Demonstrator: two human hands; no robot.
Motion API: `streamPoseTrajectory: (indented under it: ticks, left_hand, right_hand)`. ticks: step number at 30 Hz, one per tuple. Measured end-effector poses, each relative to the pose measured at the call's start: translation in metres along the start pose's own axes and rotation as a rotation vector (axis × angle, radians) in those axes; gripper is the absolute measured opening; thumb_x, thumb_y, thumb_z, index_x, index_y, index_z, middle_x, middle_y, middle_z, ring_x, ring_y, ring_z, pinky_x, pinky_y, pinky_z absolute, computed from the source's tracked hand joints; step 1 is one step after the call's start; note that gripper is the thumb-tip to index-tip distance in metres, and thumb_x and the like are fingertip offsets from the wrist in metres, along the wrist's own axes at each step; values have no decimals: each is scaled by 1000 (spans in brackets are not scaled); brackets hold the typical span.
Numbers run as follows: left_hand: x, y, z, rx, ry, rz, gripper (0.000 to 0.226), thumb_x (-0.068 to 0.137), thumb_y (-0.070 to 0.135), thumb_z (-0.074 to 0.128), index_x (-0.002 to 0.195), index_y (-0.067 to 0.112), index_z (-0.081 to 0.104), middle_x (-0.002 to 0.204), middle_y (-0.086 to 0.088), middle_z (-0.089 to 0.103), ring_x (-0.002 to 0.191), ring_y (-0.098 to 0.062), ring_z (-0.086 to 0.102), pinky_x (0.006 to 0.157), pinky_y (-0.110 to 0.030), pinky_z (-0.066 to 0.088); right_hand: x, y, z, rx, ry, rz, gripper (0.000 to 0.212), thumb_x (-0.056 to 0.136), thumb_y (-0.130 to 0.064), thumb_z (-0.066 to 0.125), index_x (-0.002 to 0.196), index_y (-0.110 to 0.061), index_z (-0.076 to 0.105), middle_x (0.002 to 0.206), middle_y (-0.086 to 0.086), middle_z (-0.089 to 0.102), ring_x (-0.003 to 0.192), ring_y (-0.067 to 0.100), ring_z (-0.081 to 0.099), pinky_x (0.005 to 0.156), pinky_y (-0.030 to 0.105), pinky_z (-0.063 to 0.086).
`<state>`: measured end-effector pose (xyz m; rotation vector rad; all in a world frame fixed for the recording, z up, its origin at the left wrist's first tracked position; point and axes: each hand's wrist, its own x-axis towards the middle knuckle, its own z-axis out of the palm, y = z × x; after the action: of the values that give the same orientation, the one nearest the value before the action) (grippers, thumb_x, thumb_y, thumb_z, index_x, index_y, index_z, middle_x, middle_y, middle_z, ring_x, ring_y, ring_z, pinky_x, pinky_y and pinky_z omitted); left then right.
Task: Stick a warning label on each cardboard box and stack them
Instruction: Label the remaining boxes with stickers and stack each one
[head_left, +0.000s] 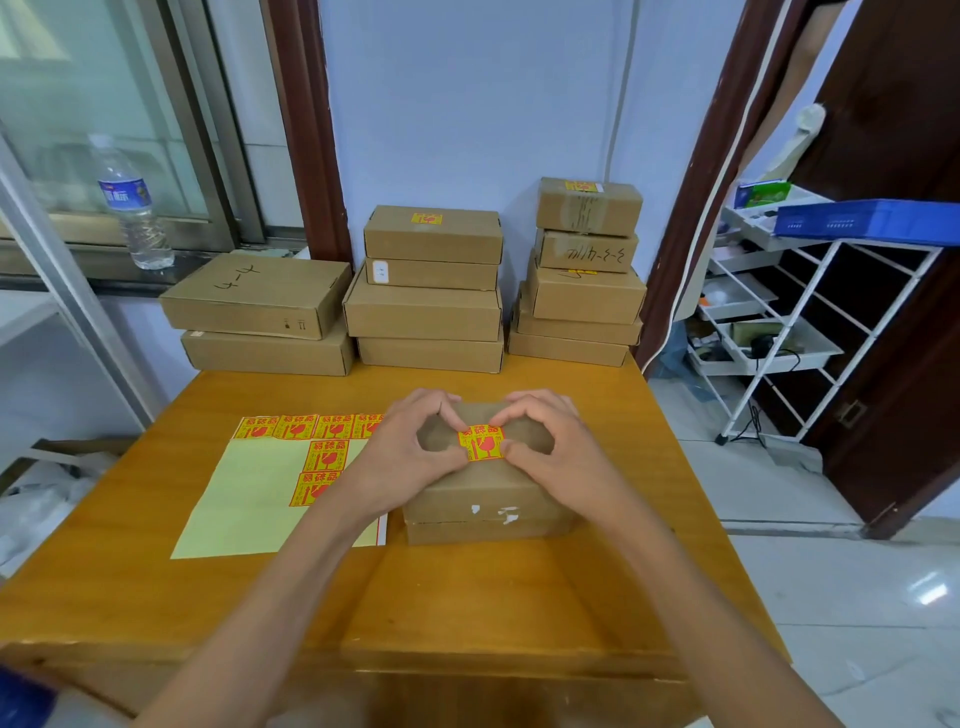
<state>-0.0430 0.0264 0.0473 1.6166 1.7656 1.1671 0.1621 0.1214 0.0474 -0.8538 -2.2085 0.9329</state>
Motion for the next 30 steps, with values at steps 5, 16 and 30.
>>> streamPoseTrajectory:
  ticks: [5, 16, 30]
  left_hand:
    - [-2, 0, 0, -10, 4, 38, 30, 82, 48, 78, 109, 42, 65, 131, 26, 50, 127, -12, 45, 103, -50, 46]
    - [0, 3, -1, 27, -33, 12, 44, 67, 68, 73, 104, 45, 65, 126, 21, 52, 125, -14, 47, 102, -50, 45]
    - [-2, -1, 1, -67, 4, 18, 13, 90, 25, 73, 98, 33, 67, 132, 23, 51, 128, -8, 45, 99, -42, 48]
  right_hand:
    - [-2, 0, 1, -36, 12, -48, 35, 86, -51, 77, 120, -45, 71, 138, -24, 51, 135, 1, 37, 111, 31, 31]
    - [-2, -4, -1, -46, -19, -29, 27, 87, -49, 77, 114, -48, 73, 136, -29, 51, 135, 2, 35, 112, 39, 30]
    - [-2, -2, 1, -1, 9, -15, 24, 91, -23, 69, 107, -40, 70, 133, -23, 55, 133, 2, 38, 104, 33, 33]
